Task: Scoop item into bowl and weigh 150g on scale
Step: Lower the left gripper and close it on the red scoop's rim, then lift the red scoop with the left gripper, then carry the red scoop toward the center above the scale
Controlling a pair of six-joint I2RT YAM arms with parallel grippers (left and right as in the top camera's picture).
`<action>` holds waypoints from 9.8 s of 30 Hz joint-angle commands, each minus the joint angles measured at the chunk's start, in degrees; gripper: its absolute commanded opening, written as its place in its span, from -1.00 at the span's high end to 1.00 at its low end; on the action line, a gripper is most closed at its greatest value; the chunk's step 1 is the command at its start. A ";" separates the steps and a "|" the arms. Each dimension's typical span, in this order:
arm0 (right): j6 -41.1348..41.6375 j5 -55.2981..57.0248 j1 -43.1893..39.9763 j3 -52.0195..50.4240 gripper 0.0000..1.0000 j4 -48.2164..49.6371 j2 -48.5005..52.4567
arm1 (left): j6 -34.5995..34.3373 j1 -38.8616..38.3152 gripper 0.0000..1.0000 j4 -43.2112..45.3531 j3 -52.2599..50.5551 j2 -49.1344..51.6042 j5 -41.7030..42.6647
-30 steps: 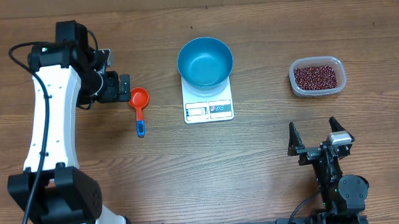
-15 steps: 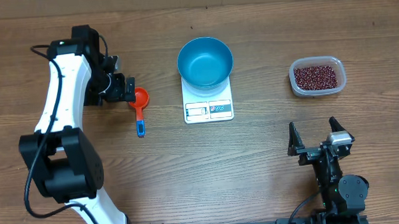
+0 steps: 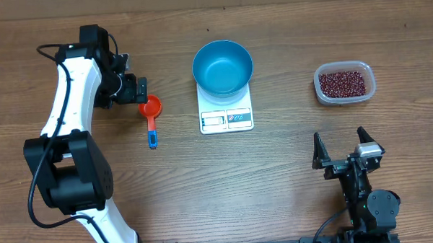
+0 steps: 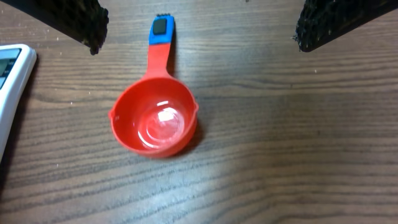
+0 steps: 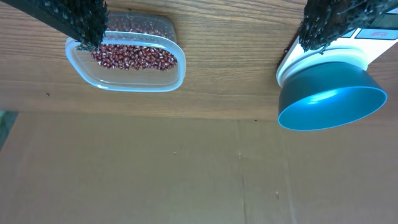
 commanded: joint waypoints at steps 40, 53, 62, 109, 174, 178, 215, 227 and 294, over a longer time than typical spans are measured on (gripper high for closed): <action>-0.09 -0.07 0.37 -0.61 -1.00 0.26 -0.48 | 4.15 0.17 -0.99 3.93 -1.40 2.32 -1.92; -0.09 -0.07 0.37 -0.61 -1.00 0.26 -0.48 | 4.17 0.15 -0.99 4.85 -1.57 2.32 -1.90; -0.09 -0.07 0.37 -0.61 -1.00 0.26 -0.48 | 5.44 0.15 -0.99 5.03 -2.54 2.32 -1.73; -0.09 -0.07 0.37 -0.61 -1.00 0.26 -0.48 | 6.69 -2.60 -0.99 14.29 -10.43 2.32 -4.72; -0.09 -0.07 0.37 -0.61 -1.00 0.26 -0.48 | 6.49 -2.80 0.08 17.11 -16.35 2.34 -4.63; -0.09 -0.07 0.37 -0.61 -1.00 0.26 -0.48 | 6.49 -2.80 0.74 17.09 -16.35 2.34 -4.24; -0.09 -0.07 0.37 -0.61 -1.00 0.26 -0.48 | -10.05 -2.82 0.92 7.69 -14.47 -24.70 3.72; -0.11 -0.07 0.37 -0.61 -1.00 0.26 -0.48 | -21.88 -2.82 0.92 1.57 -14.47 -28.04 4.37; -0.11 -0.07 0.37 -0.61 -1.00 0.26 -0.48 | -67.06 -26.84 0.91 -7.98 -14.47 -32.52 -11.74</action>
